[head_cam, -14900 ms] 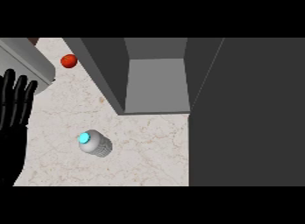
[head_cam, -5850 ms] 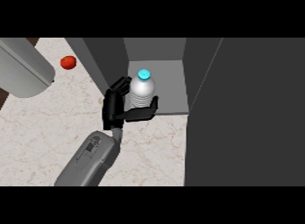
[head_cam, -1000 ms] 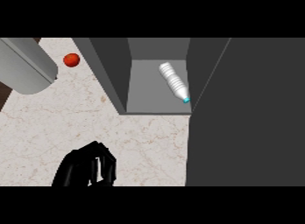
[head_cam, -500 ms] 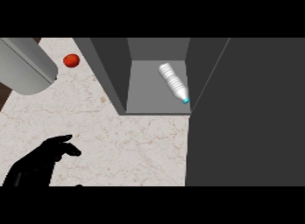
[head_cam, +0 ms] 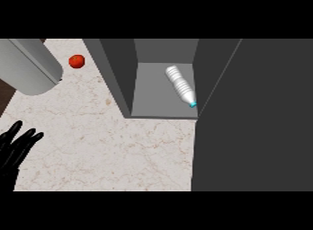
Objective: Pick up the bottled water, place it into the cabinet and close the cabinet
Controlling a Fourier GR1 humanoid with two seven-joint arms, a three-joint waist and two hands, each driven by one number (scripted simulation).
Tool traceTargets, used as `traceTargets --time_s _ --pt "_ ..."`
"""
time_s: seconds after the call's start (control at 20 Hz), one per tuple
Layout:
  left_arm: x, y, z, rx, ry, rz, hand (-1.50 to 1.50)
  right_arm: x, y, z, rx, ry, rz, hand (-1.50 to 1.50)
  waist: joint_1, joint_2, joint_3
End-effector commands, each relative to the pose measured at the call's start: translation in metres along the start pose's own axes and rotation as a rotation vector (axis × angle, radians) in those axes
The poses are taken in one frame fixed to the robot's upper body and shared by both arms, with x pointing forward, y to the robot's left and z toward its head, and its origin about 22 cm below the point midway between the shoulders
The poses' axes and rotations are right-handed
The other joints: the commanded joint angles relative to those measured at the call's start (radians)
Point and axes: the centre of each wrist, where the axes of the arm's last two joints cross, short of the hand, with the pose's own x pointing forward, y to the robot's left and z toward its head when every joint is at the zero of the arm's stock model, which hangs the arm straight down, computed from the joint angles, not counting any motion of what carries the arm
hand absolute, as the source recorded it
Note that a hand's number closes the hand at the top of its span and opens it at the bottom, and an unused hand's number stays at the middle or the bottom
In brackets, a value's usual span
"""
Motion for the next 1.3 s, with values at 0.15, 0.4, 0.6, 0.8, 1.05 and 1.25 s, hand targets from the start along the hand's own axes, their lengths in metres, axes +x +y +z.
traceTargets --time_s 0.15,0.4,0.6,0.8,1.05,1.25 --pt "0.014 0.02 0.012 -0.001 0.019 0.013 -1.5 0.05 0.036 -0.038 0.194 -0.009 0.264 1.5 0.026 -0.01 -0.007" --pt "0.025 0.028 0.01 -0.006 0.013 0.006 -1.5 0.047 0.032 -0.054 0.273 0.035 0.299 1.5 0.038 -0.012 -0.009" --pt "0.028 0.038 0.02 0.007 0.041 0.024 -1.5 0.043 0.037 -0.065 0.276 0.027 0.265 1.5 0.032 -0.012 -0.009" --pt "0.04 0.049 0.02 -0.002 0.035 -0.001 -1.5 0.033 0.038 -0.079 0.262 0.031 0.218 1.5 0.051 -0.014 -0.008" --pt "0.042 0.058 0.027 0.0 0.056 -0.004 -1.5 0.024 0.045 -0.101 0.265 0.038 0.173 1.5 0.052 -0.011 -0.01" --pt "0.047 0.062 0.026 -0.021 0.03 0.005 -1.5 0.021 0.048 -0.121 0.267 0.035 0.154 1.5 0.067 -0.008 -0.011"
